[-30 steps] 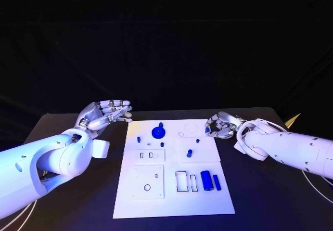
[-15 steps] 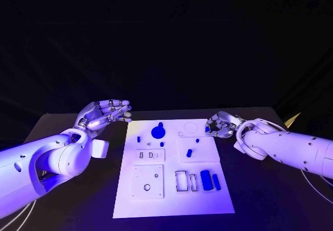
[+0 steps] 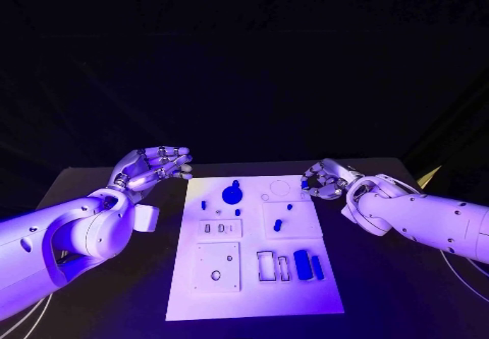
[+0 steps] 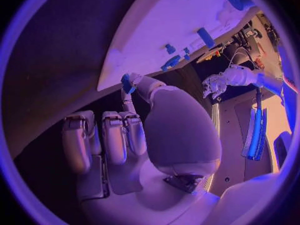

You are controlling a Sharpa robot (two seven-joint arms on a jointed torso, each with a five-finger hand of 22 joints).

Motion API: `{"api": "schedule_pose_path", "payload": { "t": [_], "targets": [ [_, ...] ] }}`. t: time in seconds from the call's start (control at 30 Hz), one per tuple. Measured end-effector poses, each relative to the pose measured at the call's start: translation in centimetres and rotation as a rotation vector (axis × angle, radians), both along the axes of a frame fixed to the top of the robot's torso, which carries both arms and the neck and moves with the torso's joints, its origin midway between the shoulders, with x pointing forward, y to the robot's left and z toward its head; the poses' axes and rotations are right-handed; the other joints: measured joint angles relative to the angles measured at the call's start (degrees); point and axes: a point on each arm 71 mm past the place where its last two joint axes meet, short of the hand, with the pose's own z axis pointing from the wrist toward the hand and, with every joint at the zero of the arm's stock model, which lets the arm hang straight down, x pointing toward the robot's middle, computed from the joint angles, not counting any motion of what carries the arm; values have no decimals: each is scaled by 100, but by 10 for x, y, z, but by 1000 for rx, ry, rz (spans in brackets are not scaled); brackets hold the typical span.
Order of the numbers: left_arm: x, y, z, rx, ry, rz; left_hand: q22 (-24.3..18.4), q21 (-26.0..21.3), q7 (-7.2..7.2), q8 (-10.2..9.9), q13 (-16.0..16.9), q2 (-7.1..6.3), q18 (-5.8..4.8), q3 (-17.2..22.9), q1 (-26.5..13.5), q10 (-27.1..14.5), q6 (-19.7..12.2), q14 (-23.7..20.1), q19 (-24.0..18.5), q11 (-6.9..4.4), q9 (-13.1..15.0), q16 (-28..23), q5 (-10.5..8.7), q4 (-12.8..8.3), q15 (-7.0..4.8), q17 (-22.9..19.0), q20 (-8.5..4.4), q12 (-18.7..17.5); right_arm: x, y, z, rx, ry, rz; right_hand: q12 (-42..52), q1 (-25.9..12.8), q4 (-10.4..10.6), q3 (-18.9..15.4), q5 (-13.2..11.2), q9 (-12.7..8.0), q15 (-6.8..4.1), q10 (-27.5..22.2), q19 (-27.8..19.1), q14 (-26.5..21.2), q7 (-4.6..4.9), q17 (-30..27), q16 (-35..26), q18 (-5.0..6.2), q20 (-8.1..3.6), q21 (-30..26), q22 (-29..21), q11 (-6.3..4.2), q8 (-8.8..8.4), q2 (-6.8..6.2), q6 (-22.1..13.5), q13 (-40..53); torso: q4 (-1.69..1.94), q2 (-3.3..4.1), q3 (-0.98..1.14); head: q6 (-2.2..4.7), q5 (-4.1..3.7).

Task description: Assemble the parts on the task board

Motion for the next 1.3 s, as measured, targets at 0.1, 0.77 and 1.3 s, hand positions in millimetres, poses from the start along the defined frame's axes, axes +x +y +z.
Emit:
{"api": "schedule_pose_path", "payload": {
  "t": [0.1, 0.77, 1.3],
  "targets": [
    [1, 1, 0, 1, 0, 2, 0, 0, 0, 0, 0, 0, 0, 0, 0, 0, 0, 0, 0, 0, 0, 0, 0, 0, 0, 0, 0, 0, -3, 6, 8, 17, -16, 3, 0, 0, -16, 16, 5, 0, 0, 0, 0, 0, 0, 0, 0, 0, 0, 0, 0, 0, 0, 0, 0, 0, -4, -8, -5, 7, 11],
    [10, -4, -7, 7, 6, 4, 19, 45, 0, 28, 18, -51, 1, -1, -114, 43, 0, 0, -54, -43, 28, 46, 0, 34, 0, 65, 12, 51, -52, 150, 23, 94, 36, 204, 0, -44, -49, 46, 0, -1, 1, -1, -3, 0, -12, 0, -4, 0, -37, 0, 4, -41, 0, 61, -11, 4, 4, -119, -68, -155, 188],
    [13, -13, -11, 10, 18, -8, 47, 135, -21, 45, 34, -52, 66, 16, -114, 134, 21, 35, -61, -72, 50, 188, 0, 49, -34, 158, 19, 84, -62, 207, -11, 42, 90, 242, 0, -45, -55, 39, -22, -1, 1, -1, -3, 0, -22, 4, -4, 1, -36, 0, 3, -40, 0, 60, -22, 3, 19, -179, -114, -274, 342]
  ]
}}
